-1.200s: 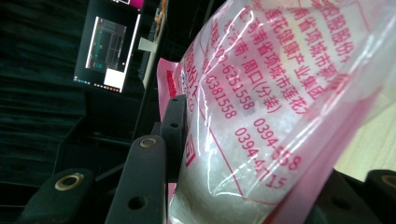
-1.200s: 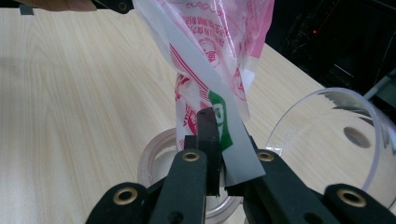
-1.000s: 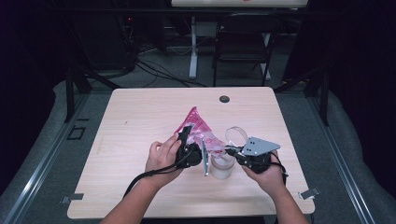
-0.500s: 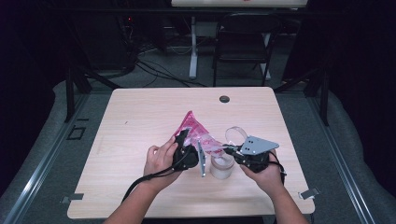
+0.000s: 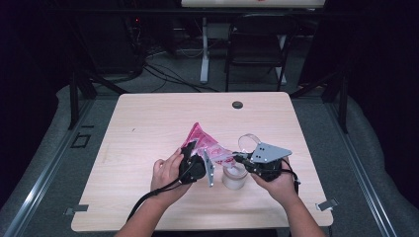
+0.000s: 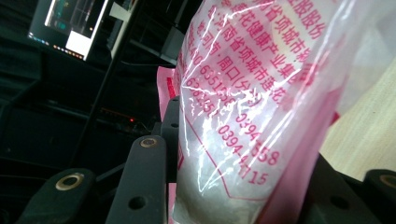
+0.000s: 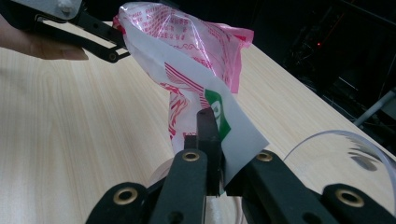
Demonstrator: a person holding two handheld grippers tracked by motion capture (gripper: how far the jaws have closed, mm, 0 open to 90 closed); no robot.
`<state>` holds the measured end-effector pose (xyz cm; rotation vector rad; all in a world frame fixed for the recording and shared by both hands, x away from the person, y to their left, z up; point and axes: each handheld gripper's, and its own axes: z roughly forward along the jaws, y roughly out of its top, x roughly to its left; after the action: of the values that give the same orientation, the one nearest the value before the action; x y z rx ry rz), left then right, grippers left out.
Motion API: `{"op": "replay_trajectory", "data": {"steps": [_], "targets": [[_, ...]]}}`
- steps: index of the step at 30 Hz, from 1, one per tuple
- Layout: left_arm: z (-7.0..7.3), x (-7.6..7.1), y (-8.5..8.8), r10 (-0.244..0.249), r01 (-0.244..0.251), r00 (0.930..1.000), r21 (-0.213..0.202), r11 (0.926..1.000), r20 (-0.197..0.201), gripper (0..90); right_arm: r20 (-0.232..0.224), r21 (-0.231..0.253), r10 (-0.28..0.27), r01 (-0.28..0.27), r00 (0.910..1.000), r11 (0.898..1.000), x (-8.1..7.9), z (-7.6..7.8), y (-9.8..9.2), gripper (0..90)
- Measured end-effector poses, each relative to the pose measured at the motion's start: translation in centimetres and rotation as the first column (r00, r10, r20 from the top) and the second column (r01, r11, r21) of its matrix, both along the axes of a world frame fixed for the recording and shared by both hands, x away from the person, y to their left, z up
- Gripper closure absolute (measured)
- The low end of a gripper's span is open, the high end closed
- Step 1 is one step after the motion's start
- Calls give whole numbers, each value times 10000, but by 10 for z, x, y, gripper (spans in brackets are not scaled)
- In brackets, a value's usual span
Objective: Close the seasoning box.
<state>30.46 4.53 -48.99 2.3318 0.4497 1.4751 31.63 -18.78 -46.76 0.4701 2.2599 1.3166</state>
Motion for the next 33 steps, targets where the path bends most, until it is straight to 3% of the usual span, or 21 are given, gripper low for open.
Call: {"op": "replay_trajectory", "data": {"steps": [9, 10, 12, 14, 17, 19, 24, 33], "targets": [[-7, -2, 3, 232, -260, 9988, -670, 9974, -427, 669, -62, 64, 83, -83, 9999, 9999, 3, 1, 3, 890], [-9, -2, 4, 259, -300, 9986, -921, 9953, -457, 669, -30, 56, 75, -75, 10000, 10000, 3, 1, 4, 890], [-9, -2, 5, 323, -382, 9975, -967, 9946, -625, 669, 3, 37, 81, -81, 10000, 10000, 2, 1, 5, 890], [-12, -2, 5, 324, -418, 9972, -1451, 9885, -668, 669, 11, 34, 102, -102, 9999, 9999, 3, 1, 6, 890], [-15, -2, 5, 349, -489, 9959, -1717, 9839, -833, 668, 31, 37, 97, -97, 9999, 9999, 3, 1, 6, 890], [-15, -2, 6, 380, -530, 9949, -1627, 9853, -937, 668, 28, 58, 90, -90, 10000, 9999, 3, 1, 7, 890], [-20, -4, 7, 471, -705, 9922, -2085, 9755, -1152, 668, 76, 21, 115, -115, 9999, 9999, 2, 1, 9, 889], [-26, -3, 7, 473, -857, 9862, -2442, 9659, -1589, 669, 115, 42, 90, -91, 9999, 10000, 1, 1, 12, 890]]}}
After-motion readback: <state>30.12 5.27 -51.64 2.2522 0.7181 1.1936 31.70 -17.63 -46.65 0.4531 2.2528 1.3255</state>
